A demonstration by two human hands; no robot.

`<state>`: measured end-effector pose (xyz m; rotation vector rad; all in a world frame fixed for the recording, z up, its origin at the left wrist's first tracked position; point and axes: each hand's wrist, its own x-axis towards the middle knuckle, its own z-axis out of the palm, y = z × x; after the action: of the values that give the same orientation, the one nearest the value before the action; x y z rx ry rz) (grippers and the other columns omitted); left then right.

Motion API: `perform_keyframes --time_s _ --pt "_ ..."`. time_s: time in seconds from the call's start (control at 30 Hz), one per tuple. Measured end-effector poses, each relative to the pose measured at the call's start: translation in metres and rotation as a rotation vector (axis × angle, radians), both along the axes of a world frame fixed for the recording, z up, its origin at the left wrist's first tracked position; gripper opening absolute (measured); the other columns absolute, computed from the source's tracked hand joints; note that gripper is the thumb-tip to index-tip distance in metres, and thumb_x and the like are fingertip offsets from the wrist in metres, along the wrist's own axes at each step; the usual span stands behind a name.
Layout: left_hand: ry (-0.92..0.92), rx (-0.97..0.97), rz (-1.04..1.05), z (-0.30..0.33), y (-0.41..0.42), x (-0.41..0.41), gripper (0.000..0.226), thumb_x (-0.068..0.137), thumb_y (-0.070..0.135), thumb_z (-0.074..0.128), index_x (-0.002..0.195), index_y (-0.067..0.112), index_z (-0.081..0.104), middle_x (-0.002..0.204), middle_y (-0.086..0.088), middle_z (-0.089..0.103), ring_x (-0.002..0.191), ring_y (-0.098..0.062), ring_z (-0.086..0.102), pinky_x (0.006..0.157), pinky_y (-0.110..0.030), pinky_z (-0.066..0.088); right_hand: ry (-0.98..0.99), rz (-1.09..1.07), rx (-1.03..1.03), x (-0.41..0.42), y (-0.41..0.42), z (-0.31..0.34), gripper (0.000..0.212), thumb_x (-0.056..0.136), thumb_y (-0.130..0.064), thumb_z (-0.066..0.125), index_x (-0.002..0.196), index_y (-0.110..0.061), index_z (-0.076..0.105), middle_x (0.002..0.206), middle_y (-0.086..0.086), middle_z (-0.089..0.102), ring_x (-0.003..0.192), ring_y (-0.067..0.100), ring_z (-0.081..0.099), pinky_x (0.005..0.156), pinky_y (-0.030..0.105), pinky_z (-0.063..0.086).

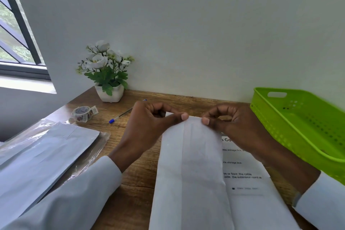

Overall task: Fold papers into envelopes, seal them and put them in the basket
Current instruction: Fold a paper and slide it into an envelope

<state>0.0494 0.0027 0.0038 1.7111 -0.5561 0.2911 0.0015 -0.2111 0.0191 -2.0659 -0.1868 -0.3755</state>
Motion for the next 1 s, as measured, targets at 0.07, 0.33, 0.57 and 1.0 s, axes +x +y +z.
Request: perform_keyframes --time_s 0.07,0.33,0.57,1.0 --pt "0.047 -0.057 0.029 0.000 0.003 0.002 0.026 0.063 0.042 0.086 0.063 0.020 0.072 0.052 0.000 0.062 0.048 -0.008 0.053 0.047 -0.023 0.042 -0.021 -0.119 -0.073 0.002 -0.003 -0.003 0.007 0.077 -0.025 0.081 0.073 -0.027 0.075 0.081 -0.009 0.073 0.080 0.005 0.067 0.073 0.031 0.050" --pt "0.243 -0.248 -0.102 0.003 -0.003 -0.006 0.018 0.074 0.026 0.081 0.063 0.017 0.069 0.055 0.004 0.065 0.051 -0.009 0.061 0.048 -0.020 0.047 -0.097 -0.100 -0.144 -0.014 0.041 -0.009 0.039 0.074 -0.066 0.065 0.095 -0.034 0.075 0.079 -0.015 0.071 0.066 0.002 0.064 0.055 0.019 0.049" --pt "0.432 -0.191 -0.390 0.008 -0.008 -0.014 0.047 0.092 0.044 0.054 0.095 0.000 0.071 0.089 -0.019 0.069 0.071 -0.022 0.066 0.060 -0.029 0.056 0.281 0.060 0.336 -0.022 0.045 0.010 0.049 0.081 -0.061 0.067 0.073 -0.013 0.073 0.065 -0.002 0.069 0.058 0.009 0.062 0.056 0.019 0.048" --pt "0.188 -0.075 0.040 0.002 0.006 0.002 0.003 0.082 0.024 0.074 0.082 0.022 0.077 0.077 0.005 0.074 0.069 -0.005 0.063 0.069 -0.025 0.051 0.424 0.052 0.682 -0.004 0.010 0.002 0.024 0.084 -0.003 0.064 0.106 -0.004 0.074 0.104 0.019 0.075 0.086 0.027 0.072 0.069 0.032 0.059"
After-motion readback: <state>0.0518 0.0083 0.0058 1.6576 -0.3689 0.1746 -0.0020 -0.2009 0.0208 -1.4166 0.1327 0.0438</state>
